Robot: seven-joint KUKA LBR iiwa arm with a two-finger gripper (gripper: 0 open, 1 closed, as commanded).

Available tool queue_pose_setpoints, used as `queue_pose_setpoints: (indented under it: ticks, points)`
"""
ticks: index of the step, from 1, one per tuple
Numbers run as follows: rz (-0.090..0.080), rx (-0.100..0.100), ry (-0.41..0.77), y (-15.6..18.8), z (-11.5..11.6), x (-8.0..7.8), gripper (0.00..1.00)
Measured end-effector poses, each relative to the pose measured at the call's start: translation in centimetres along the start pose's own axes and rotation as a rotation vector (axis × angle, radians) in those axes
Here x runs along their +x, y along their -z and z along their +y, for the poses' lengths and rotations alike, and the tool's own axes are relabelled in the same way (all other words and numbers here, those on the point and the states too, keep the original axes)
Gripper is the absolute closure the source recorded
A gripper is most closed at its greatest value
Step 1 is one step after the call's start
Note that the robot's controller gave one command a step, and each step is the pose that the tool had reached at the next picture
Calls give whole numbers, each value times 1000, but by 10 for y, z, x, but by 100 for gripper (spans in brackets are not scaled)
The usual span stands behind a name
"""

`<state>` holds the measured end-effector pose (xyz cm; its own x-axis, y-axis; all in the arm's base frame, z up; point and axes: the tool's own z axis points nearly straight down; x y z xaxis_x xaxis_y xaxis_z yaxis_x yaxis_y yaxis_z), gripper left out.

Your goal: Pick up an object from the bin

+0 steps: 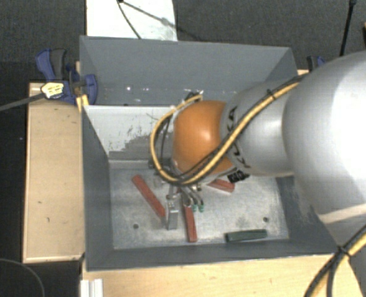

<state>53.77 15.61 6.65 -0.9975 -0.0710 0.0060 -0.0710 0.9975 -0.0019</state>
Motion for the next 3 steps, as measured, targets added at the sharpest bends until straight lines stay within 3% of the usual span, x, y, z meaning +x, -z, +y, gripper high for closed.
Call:
queue_pose_setpoints:
  ticks: [1, 2, 3]
  points:
    - [-3, -5, -346, 4, 52, 16, 0]
    - [-4, -3, -352, 4, 50, 15, 100]
    - [-14, -3, 145, 175, 21, 24, 100]
